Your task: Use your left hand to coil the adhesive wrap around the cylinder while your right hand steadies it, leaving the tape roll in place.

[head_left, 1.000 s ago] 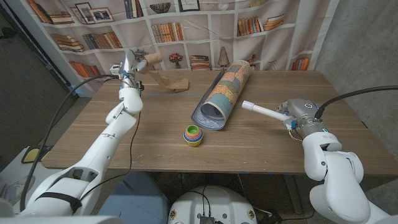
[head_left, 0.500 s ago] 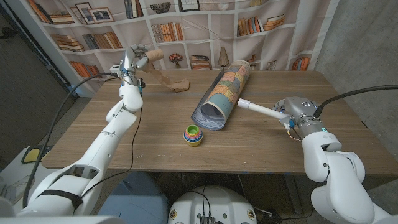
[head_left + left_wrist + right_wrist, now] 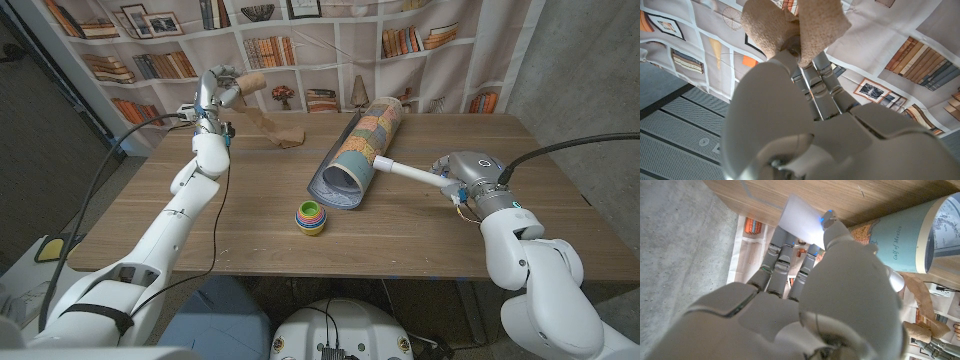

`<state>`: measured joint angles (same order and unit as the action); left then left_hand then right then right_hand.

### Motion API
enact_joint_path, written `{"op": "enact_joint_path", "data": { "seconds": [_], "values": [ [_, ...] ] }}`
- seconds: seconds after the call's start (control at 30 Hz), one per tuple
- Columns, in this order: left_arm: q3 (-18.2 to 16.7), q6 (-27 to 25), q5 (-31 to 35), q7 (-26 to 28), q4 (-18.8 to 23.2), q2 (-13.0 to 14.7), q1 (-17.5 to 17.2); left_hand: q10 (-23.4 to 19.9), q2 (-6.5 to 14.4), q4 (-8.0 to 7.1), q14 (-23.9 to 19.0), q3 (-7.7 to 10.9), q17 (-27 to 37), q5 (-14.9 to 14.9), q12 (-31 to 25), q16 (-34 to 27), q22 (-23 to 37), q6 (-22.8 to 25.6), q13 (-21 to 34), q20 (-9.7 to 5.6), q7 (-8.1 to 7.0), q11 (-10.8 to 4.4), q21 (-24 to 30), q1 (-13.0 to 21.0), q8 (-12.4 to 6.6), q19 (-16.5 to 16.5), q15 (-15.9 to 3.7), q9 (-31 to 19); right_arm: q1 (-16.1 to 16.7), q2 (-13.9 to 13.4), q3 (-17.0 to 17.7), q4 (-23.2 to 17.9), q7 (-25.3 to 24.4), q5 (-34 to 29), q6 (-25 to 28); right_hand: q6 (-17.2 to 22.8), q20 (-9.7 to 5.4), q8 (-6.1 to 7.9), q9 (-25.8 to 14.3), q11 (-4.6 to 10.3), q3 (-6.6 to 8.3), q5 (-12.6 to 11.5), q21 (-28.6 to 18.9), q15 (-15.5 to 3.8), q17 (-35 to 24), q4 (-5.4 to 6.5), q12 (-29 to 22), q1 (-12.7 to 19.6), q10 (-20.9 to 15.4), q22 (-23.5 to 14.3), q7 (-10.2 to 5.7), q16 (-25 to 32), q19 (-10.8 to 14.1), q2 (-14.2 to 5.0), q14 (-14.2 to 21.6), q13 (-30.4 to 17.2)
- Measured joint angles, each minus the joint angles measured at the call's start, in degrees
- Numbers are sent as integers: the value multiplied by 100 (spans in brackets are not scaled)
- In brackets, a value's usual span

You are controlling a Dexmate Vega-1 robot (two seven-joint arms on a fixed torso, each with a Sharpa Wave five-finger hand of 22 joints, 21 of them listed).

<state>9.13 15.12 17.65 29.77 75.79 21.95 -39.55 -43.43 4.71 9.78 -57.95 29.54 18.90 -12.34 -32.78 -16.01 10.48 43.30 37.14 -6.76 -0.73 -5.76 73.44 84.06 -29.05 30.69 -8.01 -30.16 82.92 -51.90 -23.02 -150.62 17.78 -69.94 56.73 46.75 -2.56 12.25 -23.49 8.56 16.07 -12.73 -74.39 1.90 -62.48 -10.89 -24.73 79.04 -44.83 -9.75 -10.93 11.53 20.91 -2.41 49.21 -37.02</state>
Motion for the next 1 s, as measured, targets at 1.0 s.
{"op": "enact_joint_path", "data": {
  "seconds": [1.0],
  "values": [
    [114,456,-417,-244,136,-102,99,-7,-38,1,0,0,11,41,101,72,-10,-21,-159,-20,-21,-8,74,21,-23,-82,0,-80,-509,33,-587,11,-332,40,-107,0,2,0,-4,18,0,-7,-20,10,-28,0,11,-11,-18,1,0,19,2,22,10,-27]
  ]
}}
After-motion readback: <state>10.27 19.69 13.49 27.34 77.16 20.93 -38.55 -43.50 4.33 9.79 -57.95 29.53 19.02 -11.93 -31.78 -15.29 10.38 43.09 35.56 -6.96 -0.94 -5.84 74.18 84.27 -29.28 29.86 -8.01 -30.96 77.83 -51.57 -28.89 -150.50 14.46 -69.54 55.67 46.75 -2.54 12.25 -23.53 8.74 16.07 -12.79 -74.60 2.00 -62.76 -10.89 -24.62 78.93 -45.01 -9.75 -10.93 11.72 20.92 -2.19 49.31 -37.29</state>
